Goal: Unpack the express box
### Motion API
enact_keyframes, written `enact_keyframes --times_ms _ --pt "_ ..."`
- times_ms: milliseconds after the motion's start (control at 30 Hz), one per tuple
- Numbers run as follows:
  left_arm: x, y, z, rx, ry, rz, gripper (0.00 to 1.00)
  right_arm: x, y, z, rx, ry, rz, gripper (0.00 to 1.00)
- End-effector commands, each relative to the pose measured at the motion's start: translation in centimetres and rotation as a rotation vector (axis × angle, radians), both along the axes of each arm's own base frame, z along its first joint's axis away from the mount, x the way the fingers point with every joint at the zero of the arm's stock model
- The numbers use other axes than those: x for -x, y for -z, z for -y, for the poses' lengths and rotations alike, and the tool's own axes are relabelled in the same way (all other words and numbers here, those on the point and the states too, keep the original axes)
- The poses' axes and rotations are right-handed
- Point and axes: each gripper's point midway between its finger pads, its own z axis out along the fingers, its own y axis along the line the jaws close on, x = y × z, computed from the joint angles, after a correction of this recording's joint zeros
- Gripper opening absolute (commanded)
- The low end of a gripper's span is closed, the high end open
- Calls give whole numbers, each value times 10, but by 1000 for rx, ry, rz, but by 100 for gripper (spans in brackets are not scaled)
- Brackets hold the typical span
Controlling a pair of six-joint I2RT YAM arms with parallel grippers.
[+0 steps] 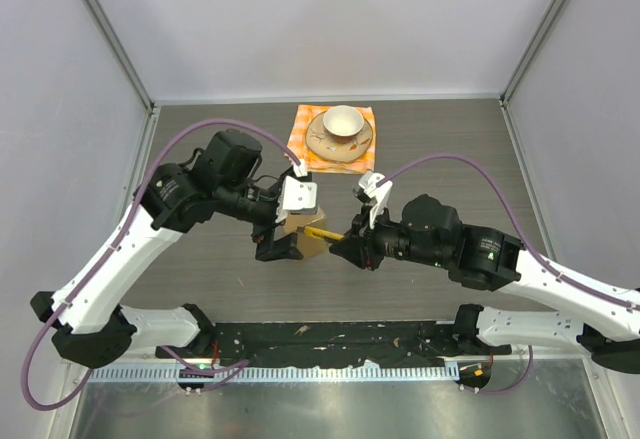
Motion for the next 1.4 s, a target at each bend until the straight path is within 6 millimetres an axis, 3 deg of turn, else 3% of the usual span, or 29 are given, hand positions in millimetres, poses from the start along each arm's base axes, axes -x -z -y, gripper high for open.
enact_keyframes --times_ms 0,267,367,400,433,467,633,667,733,767,833,867,967,1100,1233,1367 --pt "17 11 5 -1 90 -87 87 11 -41 -11 -88 -97 43 1" --pt "16 18 3 -40 93 -105 64 14 -43 -9 -69 -121 51 1" --pt "19 19 4 -45 105 -124 46 15 -42 -8 -56 -126 54 1" --pt "20 18 3 -42 113 -119 35 14 -41 -7 -49 -124 54 1" --pt "21 17 4 -38 121 -117 13 13 -41 -7 -48 -120 58 1" --pt "19 19 3 -41 112 -117 0 13 -43 -6 -48 -118 63 1" --pt "25 19 5 -26 123 -152 0 9 -54 -5 -65 -104 98 1" --pt "27 19 5 -25 122 -161 0 6 -59 -5 -72 -91 109 5" --pt "24 15 8 -4 94 -167 0 -5 -66 2 -83 -20 144 24" --pt "23 13 9 9 81 -179 0 -9 -70 5 -94 3 157 47" --pt "11 0 13 76 13 -211 0 -15 -83 16 -127 60 197 60" --pt "7 -6 12 107 -19 -231 0 -17 -85 20 -135 78 207 73" --pt "-15 -38 13 260 -112 -303 0 -22 -99 31 -182 130 237 86" --pt "-24 -71 9 402 -142 -393 0 -19 -107 34 -242 134 237 93" --pt "-19 -80 12 456 -113 -441 0 -11 -105 21 -307 75 225 94" --pt "-11 -84 13 462 -61 -484 0 -13 -118 5 -375 42 257 94"
